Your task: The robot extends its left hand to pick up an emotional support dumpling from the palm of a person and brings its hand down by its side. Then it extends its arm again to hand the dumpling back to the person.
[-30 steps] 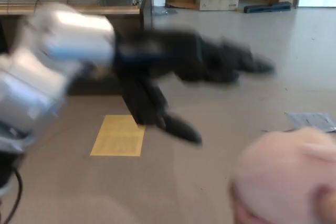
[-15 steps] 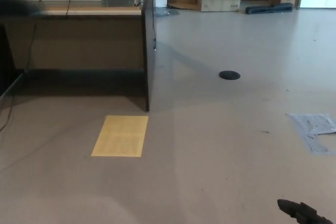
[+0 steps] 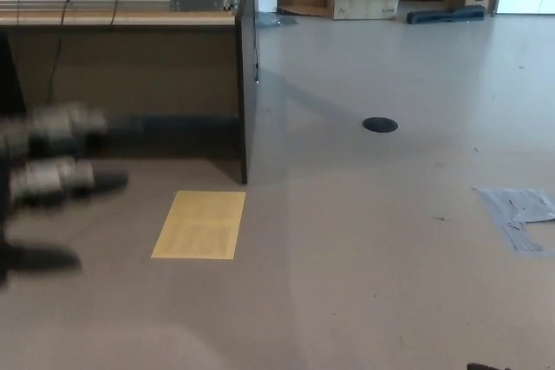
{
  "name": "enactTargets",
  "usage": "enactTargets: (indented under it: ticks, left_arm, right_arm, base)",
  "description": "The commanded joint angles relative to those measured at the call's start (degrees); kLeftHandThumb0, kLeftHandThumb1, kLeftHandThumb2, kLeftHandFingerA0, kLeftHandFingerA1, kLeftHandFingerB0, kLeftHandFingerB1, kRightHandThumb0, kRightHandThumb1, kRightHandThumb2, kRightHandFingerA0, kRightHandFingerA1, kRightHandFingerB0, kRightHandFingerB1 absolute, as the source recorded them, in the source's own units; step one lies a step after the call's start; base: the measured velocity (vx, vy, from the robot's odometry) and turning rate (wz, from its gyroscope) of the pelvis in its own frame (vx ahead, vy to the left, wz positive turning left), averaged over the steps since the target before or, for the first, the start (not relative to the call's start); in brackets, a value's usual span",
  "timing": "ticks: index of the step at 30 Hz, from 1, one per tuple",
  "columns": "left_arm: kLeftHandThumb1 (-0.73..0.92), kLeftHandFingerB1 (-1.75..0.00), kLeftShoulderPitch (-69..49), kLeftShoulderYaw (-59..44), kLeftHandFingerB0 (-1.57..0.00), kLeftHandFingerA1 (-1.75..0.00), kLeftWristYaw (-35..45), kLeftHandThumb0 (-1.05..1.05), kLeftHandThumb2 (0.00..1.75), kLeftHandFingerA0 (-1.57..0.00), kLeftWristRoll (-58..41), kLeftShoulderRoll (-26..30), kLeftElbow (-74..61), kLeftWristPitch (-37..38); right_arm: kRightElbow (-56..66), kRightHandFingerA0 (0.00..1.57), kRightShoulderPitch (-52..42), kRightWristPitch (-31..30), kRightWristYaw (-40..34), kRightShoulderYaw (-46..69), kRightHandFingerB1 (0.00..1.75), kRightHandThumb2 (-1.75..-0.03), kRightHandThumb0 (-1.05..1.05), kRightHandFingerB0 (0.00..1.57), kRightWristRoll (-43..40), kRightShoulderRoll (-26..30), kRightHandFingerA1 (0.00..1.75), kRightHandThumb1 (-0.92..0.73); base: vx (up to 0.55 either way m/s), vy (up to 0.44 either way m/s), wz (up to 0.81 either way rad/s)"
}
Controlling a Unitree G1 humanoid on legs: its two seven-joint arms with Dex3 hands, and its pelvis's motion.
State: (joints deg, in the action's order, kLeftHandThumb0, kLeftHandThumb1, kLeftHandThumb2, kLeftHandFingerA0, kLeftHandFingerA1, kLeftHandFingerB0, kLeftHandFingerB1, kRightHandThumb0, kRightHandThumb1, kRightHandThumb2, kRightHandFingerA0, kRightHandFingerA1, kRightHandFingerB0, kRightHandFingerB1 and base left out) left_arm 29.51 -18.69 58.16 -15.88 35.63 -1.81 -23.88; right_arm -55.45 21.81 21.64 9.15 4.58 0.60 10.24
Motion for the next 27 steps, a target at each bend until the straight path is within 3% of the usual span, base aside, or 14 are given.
enactTargets:
  ticks: [1,4,5,11,12,27]
  left_arm:
    - [0.44,-0.19,-27.08,-2.40,-0.07,-0.37,-32.25,-0.39,0.58,-0.11,15.32,-16.80,22.55,34.27]
    - [0.40,-0.27,-27.37,-4.77,-0.09,-0.36,-33.47,-0.38,0.58,-0.12,13.23,-18.33,25.82,34.61]
    - [0.31,-0.47,-26.79,-6.24,0.00,-0.50,-32.61,-0.21,0.84,-0.04,10.96,-18.72,27.52,33.12]
    - [0.32,-0.46,-27.64,-6.81,0.00,-0.49,-32.26,-0.21,0.84,-0.05,9.54,-18.84,28.09,31.73]
    - [0.32,-0.49,-29.49,-5.54,-0.07,-0.51,-33.08,-0.25,0.87,-0.11,11.87,-18.21,27.29,32.91]
    - [0.33,-0.49,-29.30,-3.03,-0.07,-0.52,-36.08,-0.27,0.89,-0.12,13.23,-17.16,30.56,38.11]
  right_arm:
    - [2.97,0.50,-7.50,4.17,1.22,2.52,0.29,-0.58,-0.54,0.24,-2.50,1.64,0.42,-0.59]
    - [3.17,0.51,-7.89,4.06,1.27,2.60,0.29,-0.58,-0.54,0.24,-2.51,1.51,0.42,-0.59]
    - [2.93,0.50,-7.85,4.09,1.16,2.68,0.28,-0.58,-0.54,0.22,-2.50,1.44,0.42,-0.60]
    - [3.09,0.49,-8.72,4.47,0.66,2.59,0.28,-0.58,-0.54,0.21,-1.94,1.31,0.42,-0.60]
    - [3.29,0.44,-9.86,4.78,1.14,2.59,0.38,-0.77,-0.62,0.14,-2.30,0.73,0.53,-0.50]
    - [3.33,0.42,-10.56,5.97,-0.55,2.27,0.38,-0.79,-0.61,0.12,-1.19,0.91,0.53,-0.50]
  base:
    - [0.00,0.000,0.00]
    - [0.00,0.000,0.00]
    - [0.00,0.000,0.00]
    - [0.00,0.000,0.00]
    - [0.00,0.000,0.00]
    - [0.00,0.000,0.00]
